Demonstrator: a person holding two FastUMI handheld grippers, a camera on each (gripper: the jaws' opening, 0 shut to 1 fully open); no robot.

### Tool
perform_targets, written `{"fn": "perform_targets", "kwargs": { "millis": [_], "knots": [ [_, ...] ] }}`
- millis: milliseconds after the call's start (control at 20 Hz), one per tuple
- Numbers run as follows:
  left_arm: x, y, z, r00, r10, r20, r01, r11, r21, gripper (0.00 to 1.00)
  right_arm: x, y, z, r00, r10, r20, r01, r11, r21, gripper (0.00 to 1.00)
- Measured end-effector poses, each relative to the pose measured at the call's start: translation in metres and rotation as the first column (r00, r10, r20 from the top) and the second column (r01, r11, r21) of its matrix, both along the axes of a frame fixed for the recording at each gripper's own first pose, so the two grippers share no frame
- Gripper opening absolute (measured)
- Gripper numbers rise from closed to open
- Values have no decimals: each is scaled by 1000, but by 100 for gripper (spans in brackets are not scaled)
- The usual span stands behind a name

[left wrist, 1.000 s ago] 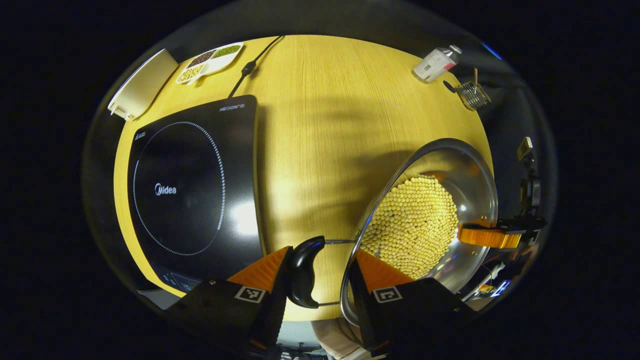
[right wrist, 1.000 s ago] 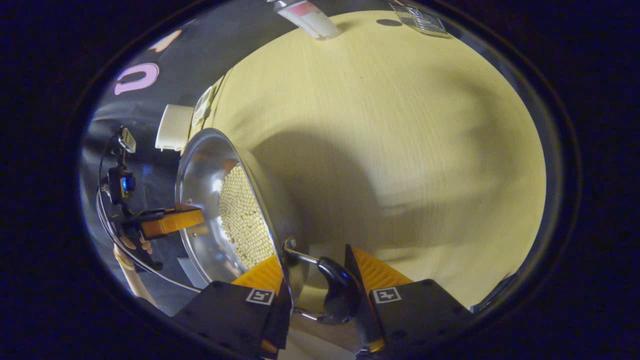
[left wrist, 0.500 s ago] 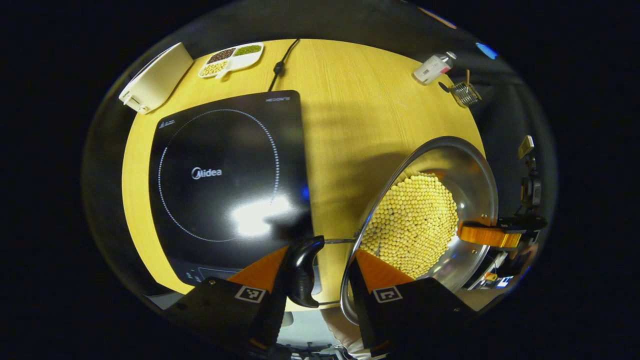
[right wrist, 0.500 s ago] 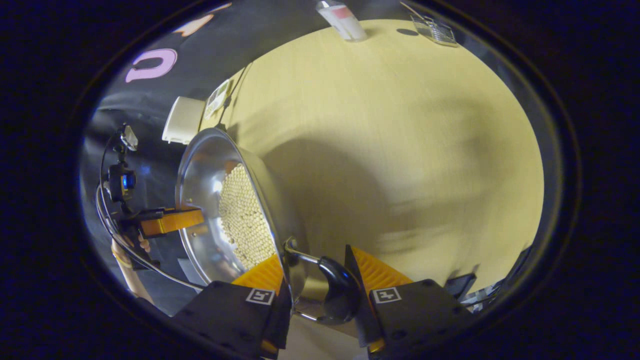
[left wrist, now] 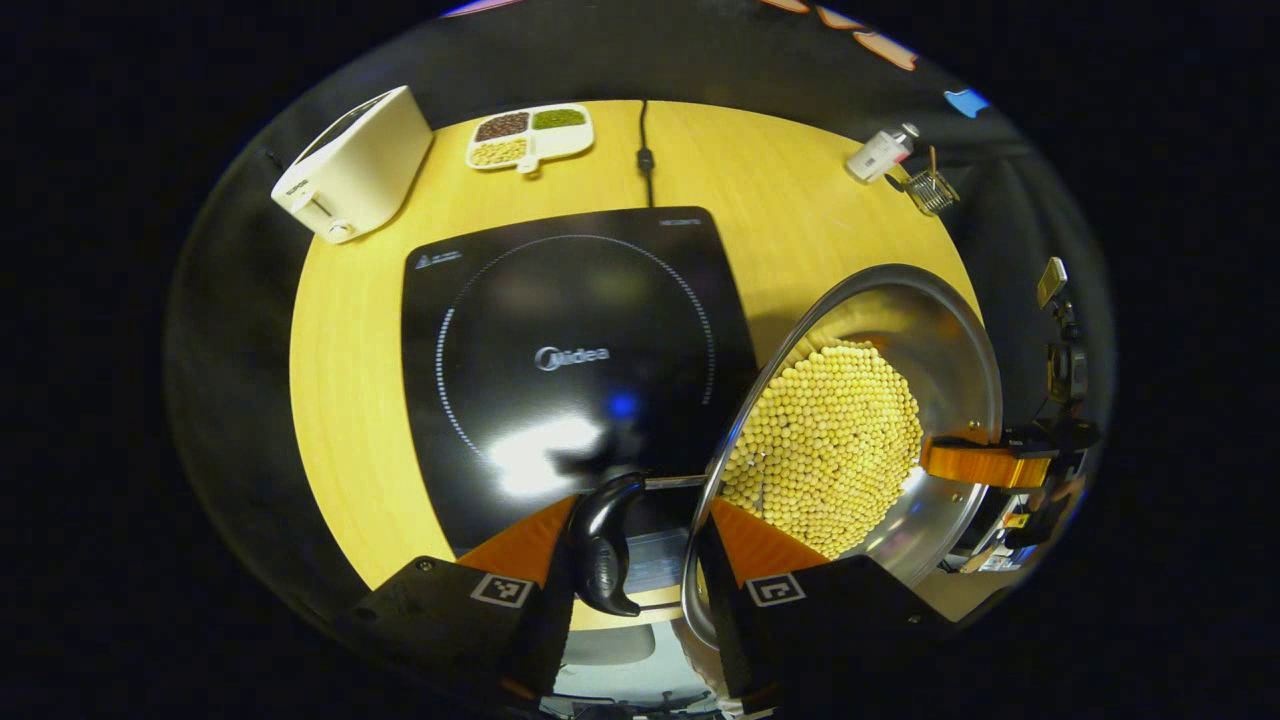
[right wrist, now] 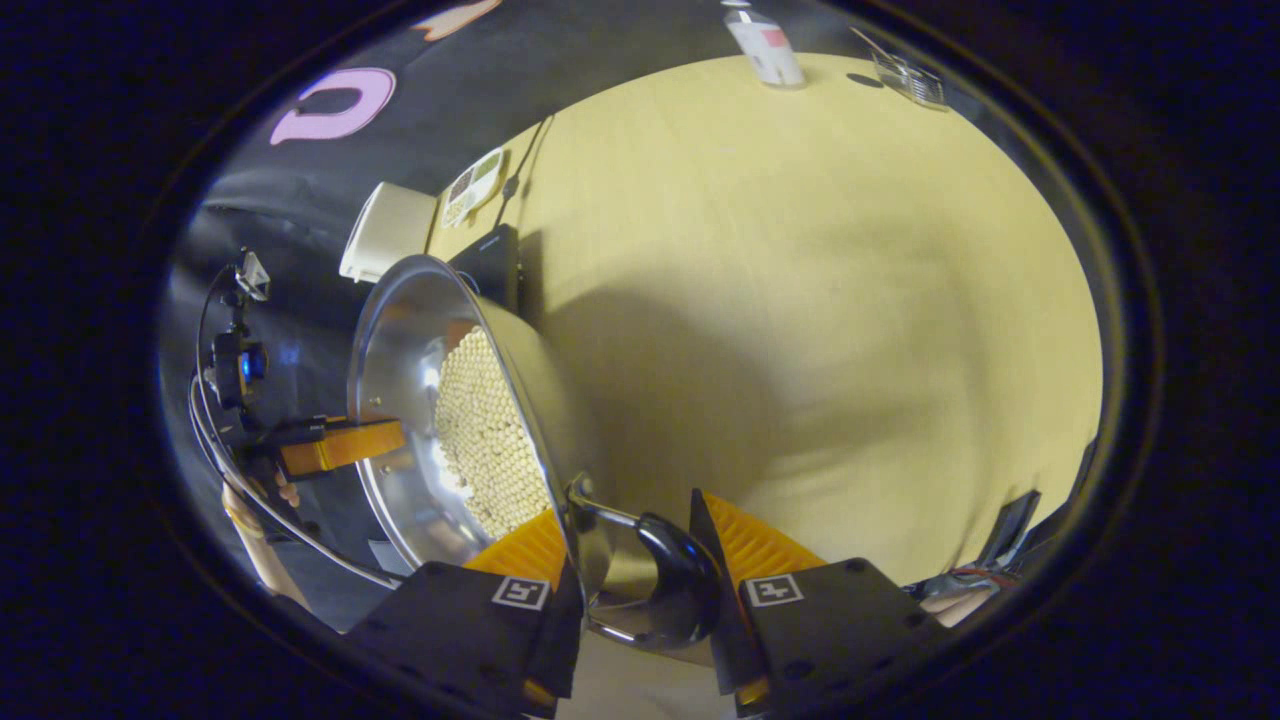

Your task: First push the handle of the pot to place it horizontally, then grasp the pot with both hands and set it on the induction cooktop.

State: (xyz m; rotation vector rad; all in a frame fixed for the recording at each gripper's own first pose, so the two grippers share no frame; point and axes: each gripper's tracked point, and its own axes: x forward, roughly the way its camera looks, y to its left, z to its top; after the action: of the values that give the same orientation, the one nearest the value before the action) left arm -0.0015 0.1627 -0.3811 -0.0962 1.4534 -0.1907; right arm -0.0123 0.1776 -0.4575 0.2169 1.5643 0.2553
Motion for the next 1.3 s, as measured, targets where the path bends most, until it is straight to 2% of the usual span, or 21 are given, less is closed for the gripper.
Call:
{"fn": "perform_targets", "kwargs": {
  "millis": [200,250,400,700,800,950,1000,1300],
  "knots": [
    [8,43,-8,1000,7,21,-7,1000,3,63,5,44,-10,1000,7,15,-7,1000,-7,51],
    [12,54,-10,1000,7,28,-7,1000,8,64,8,55,-14,1000,9,15,-9,1000,-6,56],
    [24,83,-18,999,5,53,-6,1000,28,63,16,86,-25,1000,15,18,-15,1000,-1,56],
    [55,124,-26,993,24,119,-29,999,45,63,53,130,-37,997,40,71,-39,999,-11,56],
    [66,132,-28,990,23,142,-30,998,51,63,65,139,-41,996,43,82,-42,999,-15,53],
    [80,141,-30,985,17,170,-29,997,67,63,82,149,-48,996,37,87,-36,999,-12,56],
    [86,145,-32,984,14,180,-29,996,80,63,86,154,-52,996,34,86,-33,999,-10,50],
    [95,153,-39,985,-17,174,-4,993,119,63,92,160,-66,998,17,52,-17,1000,-3,50]
  ]
}}
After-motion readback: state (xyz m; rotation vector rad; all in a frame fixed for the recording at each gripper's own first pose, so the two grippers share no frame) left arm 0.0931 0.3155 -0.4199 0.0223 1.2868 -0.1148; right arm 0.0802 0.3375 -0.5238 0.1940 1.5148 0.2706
